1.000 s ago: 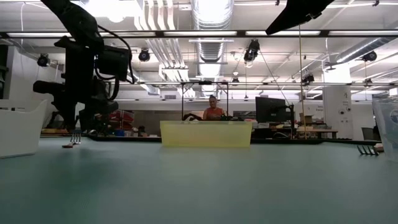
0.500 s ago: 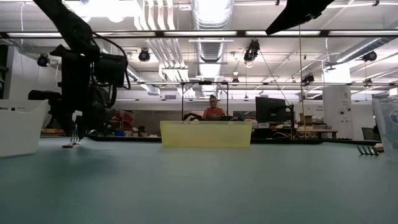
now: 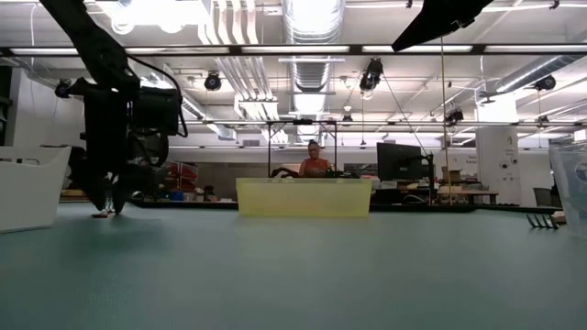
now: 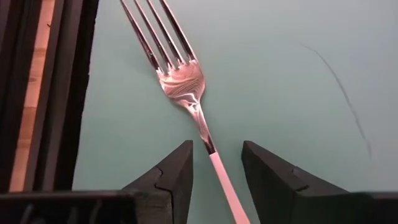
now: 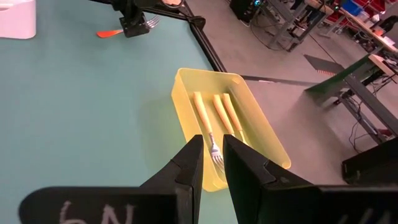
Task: Sort silverware by color (type)
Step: Put the orange fork into the transparent bin
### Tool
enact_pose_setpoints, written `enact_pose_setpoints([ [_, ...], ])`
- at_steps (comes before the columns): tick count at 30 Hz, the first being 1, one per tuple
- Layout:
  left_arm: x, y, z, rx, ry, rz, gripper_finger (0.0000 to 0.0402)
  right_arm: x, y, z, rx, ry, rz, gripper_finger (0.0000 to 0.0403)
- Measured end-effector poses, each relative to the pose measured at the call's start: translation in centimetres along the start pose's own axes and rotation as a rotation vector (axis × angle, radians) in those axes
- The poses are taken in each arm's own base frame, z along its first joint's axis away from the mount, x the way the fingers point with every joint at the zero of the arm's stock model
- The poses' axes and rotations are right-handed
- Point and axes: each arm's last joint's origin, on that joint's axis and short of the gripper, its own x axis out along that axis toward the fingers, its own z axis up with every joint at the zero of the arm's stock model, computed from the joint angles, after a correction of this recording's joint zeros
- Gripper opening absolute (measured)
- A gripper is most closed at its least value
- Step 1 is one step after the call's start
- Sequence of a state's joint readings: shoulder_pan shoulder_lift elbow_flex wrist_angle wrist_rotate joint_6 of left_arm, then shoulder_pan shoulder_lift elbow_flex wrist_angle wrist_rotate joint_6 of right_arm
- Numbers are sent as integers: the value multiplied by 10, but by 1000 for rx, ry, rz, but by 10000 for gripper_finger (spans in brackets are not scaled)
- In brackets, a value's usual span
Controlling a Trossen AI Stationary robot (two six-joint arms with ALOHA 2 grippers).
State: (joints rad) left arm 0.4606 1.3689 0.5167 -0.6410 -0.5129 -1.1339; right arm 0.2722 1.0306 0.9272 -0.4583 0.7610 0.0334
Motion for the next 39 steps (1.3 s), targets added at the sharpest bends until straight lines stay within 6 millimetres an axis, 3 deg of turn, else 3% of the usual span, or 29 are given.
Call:
enact_pose_setpoints([
  [23, 5, -3, -2, -39, -33, -28, 6, 0, 0, 0, -6, 0, 0, 52],
  [33, 4, -3, -1, -40, -88, -16, 2, 0, 0, 0, -7, 1, -1, 52],
  [39, -9, -15, 5, -5, -134, -66, 1, 0, 0, 1, 2, -9, -1, 52],
])
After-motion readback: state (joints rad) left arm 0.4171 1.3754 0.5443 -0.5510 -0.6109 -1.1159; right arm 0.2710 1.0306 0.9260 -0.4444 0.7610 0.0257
